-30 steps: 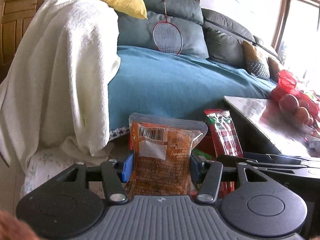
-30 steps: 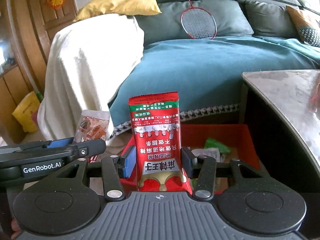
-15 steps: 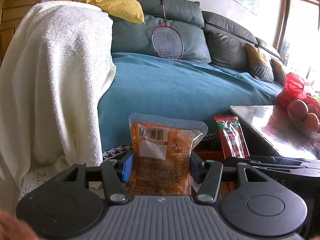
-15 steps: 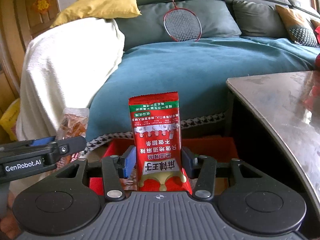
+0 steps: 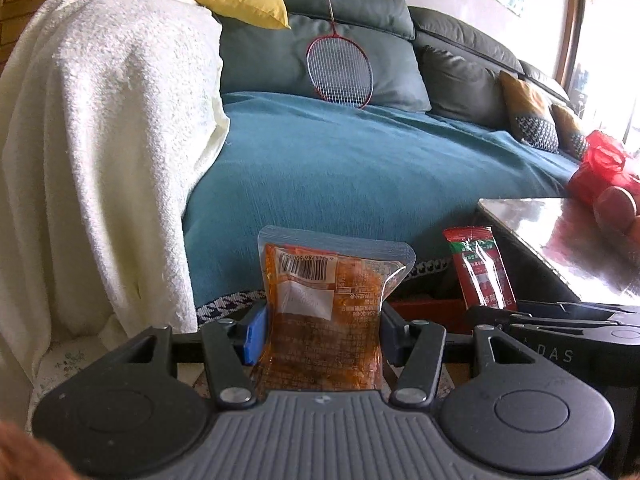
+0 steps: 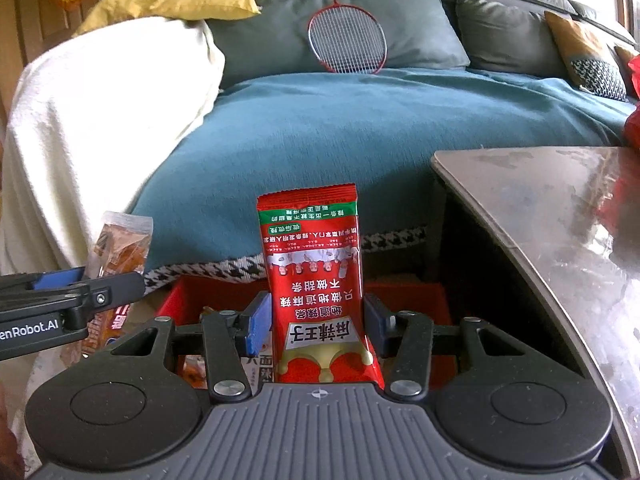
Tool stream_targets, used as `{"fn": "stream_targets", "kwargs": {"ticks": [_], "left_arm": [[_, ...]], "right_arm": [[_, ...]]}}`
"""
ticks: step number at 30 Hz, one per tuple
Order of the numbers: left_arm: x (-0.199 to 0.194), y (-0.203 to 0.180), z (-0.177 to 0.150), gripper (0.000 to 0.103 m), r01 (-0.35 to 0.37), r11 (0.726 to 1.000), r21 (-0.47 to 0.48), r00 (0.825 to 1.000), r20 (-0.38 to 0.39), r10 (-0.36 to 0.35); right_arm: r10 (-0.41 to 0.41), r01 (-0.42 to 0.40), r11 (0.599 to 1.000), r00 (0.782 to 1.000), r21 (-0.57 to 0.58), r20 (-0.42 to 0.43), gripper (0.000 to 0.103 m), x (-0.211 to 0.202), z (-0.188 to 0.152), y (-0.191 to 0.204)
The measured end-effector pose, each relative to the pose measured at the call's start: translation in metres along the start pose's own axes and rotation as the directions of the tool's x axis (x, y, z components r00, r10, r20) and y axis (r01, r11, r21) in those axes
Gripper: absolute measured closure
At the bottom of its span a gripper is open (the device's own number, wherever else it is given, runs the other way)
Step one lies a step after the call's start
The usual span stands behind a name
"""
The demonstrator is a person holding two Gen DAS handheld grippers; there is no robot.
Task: Organize snacks
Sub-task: 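Lift both held packets and carry them over the red box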
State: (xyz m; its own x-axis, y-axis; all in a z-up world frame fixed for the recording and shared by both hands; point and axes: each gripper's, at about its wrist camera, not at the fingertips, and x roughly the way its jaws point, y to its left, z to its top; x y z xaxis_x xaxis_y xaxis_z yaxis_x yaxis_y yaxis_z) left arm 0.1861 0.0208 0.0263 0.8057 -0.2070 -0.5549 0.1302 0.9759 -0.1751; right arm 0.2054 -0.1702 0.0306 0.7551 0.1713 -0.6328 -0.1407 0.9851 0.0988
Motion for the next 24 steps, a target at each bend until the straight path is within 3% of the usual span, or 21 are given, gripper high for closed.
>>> {"fn": "stream_targets", "kwargs": {"ticks": [24], "left_arm": [[0.029,-0.009,-0.007,0.054,-0.013,1.000,0.024,0.997,-0.079,0.015]], "right_arm": [[-0.005,0.002,1.000,0.995,-0.025,-0.100,0.045,0.023,-0.015,0.006]]}}
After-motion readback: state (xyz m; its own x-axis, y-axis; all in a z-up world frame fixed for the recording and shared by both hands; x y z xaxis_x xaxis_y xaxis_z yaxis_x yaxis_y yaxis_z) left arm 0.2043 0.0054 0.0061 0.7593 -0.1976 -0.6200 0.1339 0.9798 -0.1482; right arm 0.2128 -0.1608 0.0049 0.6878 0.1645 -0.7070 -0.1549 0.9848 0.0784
